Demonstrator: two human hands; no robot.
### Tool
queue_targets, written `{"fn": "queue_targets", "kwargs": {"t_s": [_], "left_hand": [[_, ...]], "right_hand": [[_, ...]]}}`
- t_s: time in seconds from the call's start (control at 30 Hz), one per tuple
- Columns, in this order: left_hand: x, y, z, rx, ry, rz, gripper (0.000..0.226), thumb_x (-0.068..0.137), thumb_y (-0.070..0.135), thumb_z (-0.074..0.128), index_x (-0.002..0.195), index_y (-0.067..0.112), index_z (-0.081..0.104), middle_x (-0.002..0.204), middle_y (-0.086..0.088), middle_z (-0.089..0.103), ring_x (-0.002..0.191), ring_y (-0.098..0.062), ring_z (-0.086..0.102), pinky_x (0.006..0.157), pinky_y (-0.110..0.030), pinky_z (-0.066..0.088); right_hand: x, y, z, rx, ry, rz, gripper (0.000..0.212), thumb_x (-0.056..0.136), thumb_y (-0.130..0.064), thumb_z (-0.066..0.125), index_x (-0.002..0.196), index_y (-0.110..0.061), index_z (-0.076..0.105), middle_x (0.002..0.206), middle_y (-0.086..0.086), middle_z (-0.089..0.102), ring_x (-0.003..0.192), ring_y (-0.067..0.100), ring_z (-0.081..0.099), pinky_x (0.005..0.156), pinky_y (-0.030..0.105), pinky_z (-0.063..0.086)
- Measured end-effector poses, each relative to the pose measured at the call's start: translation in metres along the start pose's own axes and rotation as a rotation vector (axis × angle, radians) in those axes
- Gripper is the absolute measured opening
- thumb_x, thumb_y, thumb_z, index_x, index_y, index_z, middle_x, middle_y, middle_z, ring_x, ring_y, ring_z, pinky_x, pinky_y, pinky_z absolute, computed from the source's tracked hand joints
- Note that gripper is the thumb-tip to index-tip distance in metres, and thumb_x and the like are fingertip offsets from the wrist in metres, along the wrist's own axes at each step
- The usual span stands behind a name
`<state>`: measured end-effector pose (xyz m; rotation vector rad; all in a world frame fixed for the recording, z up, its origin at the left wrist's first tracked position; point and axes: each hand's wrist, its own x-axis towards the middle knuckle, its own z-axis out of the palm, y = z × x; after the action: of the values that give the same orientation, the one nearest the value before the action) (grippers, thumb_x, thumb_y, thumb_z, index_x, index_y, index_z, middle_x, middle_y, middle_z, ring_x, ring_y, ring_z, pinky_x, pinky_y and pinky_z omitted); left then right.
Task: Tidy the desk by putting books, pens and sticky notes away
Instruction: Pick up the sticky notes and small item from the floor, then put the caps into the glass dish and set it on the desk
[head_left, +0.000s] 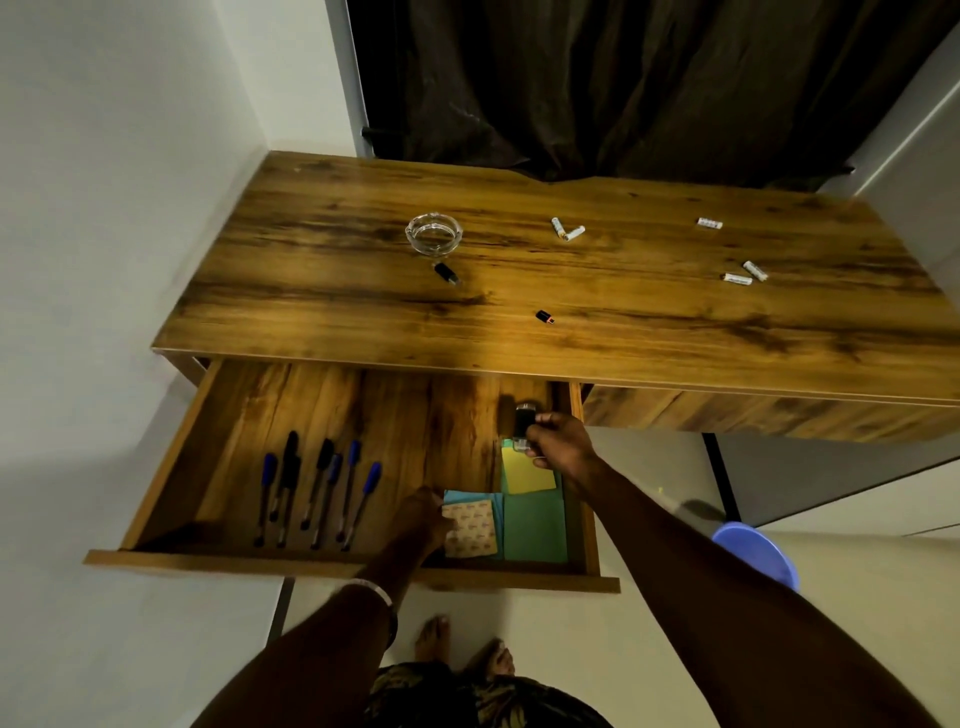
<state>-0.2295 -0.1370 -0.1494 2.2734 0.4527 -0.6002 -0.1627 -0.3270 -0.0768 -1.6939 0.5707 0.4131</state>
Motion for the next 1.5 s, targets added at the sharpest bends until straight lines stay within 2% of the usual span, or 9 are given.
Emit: {"fn": "queue_targets", "kwargs": {"t_s": [0.43,0.57,0.77,0.87,0.97,1.03,1.1,1.33,1.5], "left_hand": [[-0.001,0.002,0.003,-0.187,0.036,-0.014,0.010,0.087,0.004,0.060,0.092,0.012,0.057,0.117,-0.011,0.056,0.113,-0.027,0.053,0.083,-0.027,0.045],[0.000,0.002,0.005,-0.251,0.005,-0.007,0.019,0.089,0.000,0.055,0.077,0.015,0.053,0.095,-0.005,0.057,0.092,-0.020,0.057,0.089,-0.034,0.049],[0.009,0.003,0.002,-0.284,0.015,-0.033,0.012,0.093,0.016,0.055,0.101,0.007,0.055,0.093,-0.002,0.055,0.079,-0.012,0.057,0.056,-0.017,0.044],[0.014,0.020,-0.009,-0.396,-0.027,0.017,0.012,0.096,0.015,0.050,0.090,0.006,0.056,0.076,-0.003,0.054,0.063,-0.010,0.053,0.046,-0.012,0.042],[0.023,0.045,-0.023,-0.537,-0.087,0.023,0.006,0.091,0.011,0.056,0.097,0.009,0.057,0.085,-0.003,0.057,0.073,-0.012,0.058,0.059,-0.018,0.049],[0.029,0.060,-0.031,-0.574,-0.113,0.067,0.007,0.091,0.006,0.056,0.085,0.008,0.058,0.080,-0.005,0.058,0.066,-0.009,0.060,0.057,-0.019,0.048],[0.028,0.077,-0.039,-0.649,-0.128,0.105,0.016,0.094,0.004,0.052,0.081,0.007,0.060,0.074,-0.007,0.058,0.054,-0.005,0.059,0.049,-0.017,0.047],[0.050,0.107,-0.068,-0.816,-0.147,0.107,0.014,0.093,0.013,0.059,0.081,0.008,0.064,0.073,-0.008,0.061,0.054,-0.009,0.058,0.051,-0.020,0.048],[0.080,0.118,-0.096,-0.855,-0.206,0.062,0.010,0.092,0.019,0.060,0.086,0.011,0.061,0.079,-0.004,0.061,0.069,-0.012,0.058,0.062,-0.021,0.050]], "right_hand": [[0.004,0.006,0.001,-0.023,-0.010,-0.008,0.027,0.092,-0.010,0.057,0.119,-0.015,0.059,0.087,0.006,0.066,0.061,0.009,0.057,0.052,0.020,0.046],[0.003,0.006,-0.001,-0.020,-0.005,-0.011,0.023,0.092,-0.010,0.057,0.114,-0.018,0.059,0.087,0.005,0.066,0.061,0.009,0.057,0.053,0.020,0.045],[0.006,0.003,-0.001,-0.029,-0.015,-0.019,0.025,0.092,-0.011,0.056,0.116,-0.016,0.060,0.081,0.000,0.063,0.062,0.008,0.057,0.055,0.020,0.046],[0.007,-0.003,0.000,-0.028,-0.038,-0.032,0.025,0.092,-0.009,0.056,0.116,-0.016,0.060,0.078,-0.001,0.062,0.062,0.008,0.057,0.055,0.021,0.046],[0.009,-0.010,0.003,-0.028,-0.056,-0.041,0.026,0.091,-0.006,0.055,0.115,-0.012,0.060,0.075,0.001,0.061,0.058,0.009,0.055,0.050,0.019,0.043],[0.011,-0.016,0.006,-0.016,-0.067,-0.050,0.027,0.090,-0.004,0.055,0.116,-0.010,0.059,0.076,0.004,0.062,0.055,0.010,0.053,0.043,0.017,0.040],[0.012,-0.024,0.009,-0.013,-0.079,-0.064,0.023,0.091,-0.006,0.055,0.113,-0.011,0.059,0.082,0.005,0.062,0.056,0.009,0.053,0.046,0.018,0.043],[0.030,-0.054,0.024,-0.092,-0.099,-0.119,0.029,0.091,-0.013,0.057,0.119,-0.015,0.062,0.089,0.005,0.069,0.061,0.007,0.060,0.057,0.020,0.050],[0.046,-0.084,0.043,-0.088,-0.107,-0.159,0.025,0.090,-0.013,0.058,0.114,-0.014,0.065,0.084,0.003,0.068,0.057,0.005,0.059,0.056,0.019,0.049]]}}
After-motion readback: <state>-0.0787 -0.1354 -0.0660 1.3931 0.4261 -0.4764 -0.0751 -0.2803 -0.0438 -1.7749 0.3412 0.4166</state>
